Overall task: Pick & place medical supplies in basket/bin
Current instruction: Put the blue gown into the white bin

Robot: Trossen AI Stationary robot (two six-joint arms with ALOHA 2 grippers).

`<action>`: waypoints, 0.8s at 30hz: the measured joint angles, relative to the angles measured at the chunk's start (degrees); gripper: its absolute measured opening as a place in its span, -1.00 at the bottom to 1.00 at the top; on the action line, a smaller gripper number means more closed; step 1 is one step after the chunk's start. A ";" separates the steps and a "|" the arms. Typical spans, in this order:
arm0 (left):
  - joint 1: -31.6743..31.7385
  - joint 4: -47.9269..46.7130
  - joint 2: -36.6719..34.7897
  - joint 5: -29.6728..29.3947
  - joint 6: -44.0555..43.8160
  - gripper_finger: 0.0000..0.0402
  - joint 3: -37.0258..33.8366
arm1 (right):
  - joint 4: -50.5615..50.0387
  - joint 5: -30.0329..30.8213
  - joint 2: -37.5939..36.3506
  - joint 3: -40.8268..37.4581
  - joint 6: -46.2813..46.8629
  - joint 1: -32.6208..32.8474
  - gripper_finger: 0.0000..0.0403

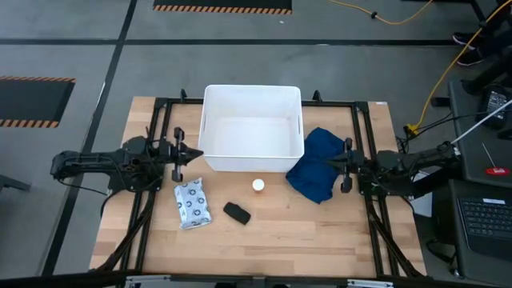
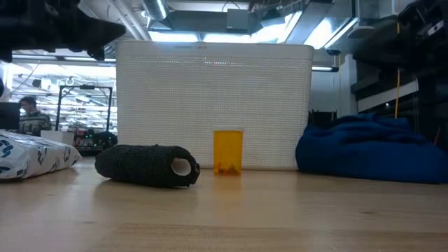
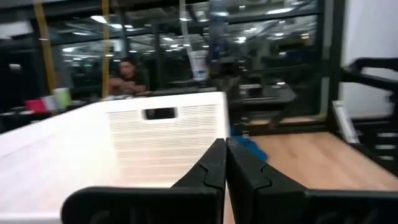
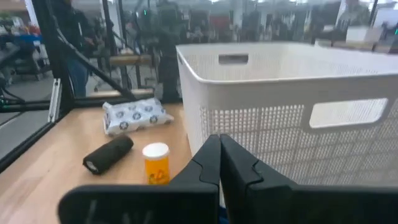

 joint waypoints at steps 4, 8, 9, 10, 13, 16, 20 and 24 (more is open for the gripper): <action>-3.68 5.68 3.65 0.26 -0.03 -0.99 0.01 | -3.79 -0.12 5.41 5.10 1.70 0.00 -0.98; -8.11 8.11 7.24 -3.56 0.02 -0.99 0.77 | -8.30 -0.27 10.85 12.09 3.22 0.07 -0.99; -9.37 8.09 8.31 -5.36 0.02 -0.99 1.33 | -9.77 -0.27 12.13 13.81 3.76 0.07 -0.98; -10.68 7.99 9.46 -7.09 0.02 -0.99 1.92 | -11.38 -0.25 13.49 15.71 4.54 0.07 -0.98; -14.62 7.20 13.55 -11.32 0.27 -0.99 4.29 | -17.12 -0.26 17.04 20.93 5.12 0.07 -0.97; -18.73 6.42 17.64 -14.79 1.07 -0.99 7.47 | -20.94 -0.26 20.33 24.90 8.76 0.07 -0.98; -24.40 4.45 22.61 -19.74 1.47 -0.99 11.64 | -24.29 -0.24 24.14 27.99 12.53 0.46 -0.98; -30.50 -1.06 27.26 -30.34 0.10 -0.99 16.02 | -28.01 -0.22 27.20 28.87 18.04 2.95 -0.99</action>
